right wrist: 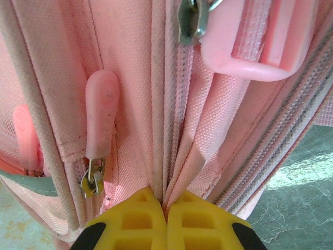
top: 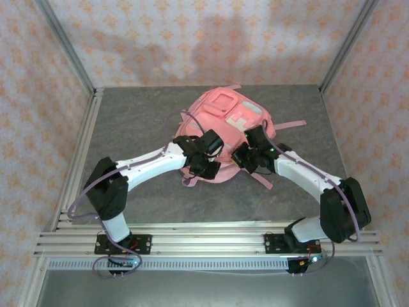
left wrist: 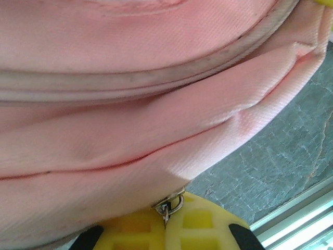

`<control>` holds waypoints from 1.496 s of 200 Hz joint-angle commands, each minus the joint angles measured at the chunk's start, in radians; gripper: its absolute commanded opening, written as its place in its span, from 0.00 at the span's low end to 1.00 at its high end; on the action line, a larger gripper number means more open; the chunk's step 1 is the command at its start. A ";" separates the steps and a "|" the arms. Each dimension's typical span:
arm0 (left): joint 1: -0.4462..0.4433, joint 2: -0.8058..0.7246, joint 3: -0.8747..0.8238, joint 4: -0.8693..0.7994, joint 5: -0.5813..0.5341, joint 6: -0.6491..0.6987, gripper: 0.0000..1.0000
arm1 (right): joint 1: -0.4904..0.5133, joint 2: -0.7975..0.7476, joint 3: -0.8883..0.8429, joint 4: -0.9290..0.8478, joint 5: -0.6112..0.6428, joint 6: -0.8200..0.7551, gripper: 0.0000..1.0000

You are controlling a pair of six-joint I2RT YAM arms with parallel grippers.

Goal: Pack the student bag
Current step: Zip the student bag at the center of the table.

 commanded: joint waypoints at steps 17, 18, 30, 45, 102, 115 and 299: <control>0.014 -0.058 -0.028 -0.025 -0.028 0.011 0.00 | -0.008 0.044 0.044 -0.086 0.084 -0.083 0.00; 0.014 -0.059 -0.028 -0.024 -0.027 0.010 0.00 | -0.008 0.044 0.046 -0.088 0.083 -0.085 0.00; 0.013 -0.058 -0.026 -0.011 -0.017 0.003 0.00 | -0.008 0.041 0.061 -0.102 0.077 -0.100 0.07; 0.014 -0.053 -0.013 -0.005 -0.004 -0.003 0.00 | -0.008 0.010 0.069 -0.124 0.076 -0.118 0.30; -0.005 -0.031 0.043 0.008 0.036 -0.010 0.00 | -0.013 -0.128 -0.007 -0.176 -0.004 -0.132 0.68; -0.018 -0.018 0.063 0.014 0.048 -0.015 0.00 | -0.019 -0.159 -0.046 -0.147 -0.029 -0.104 0.72; -0.123 0.123 0.222 -0.098 -0.027 0.051 0.00 | -0.120 -0.191 -0.104 -0.182 0.059 -0.170 0.00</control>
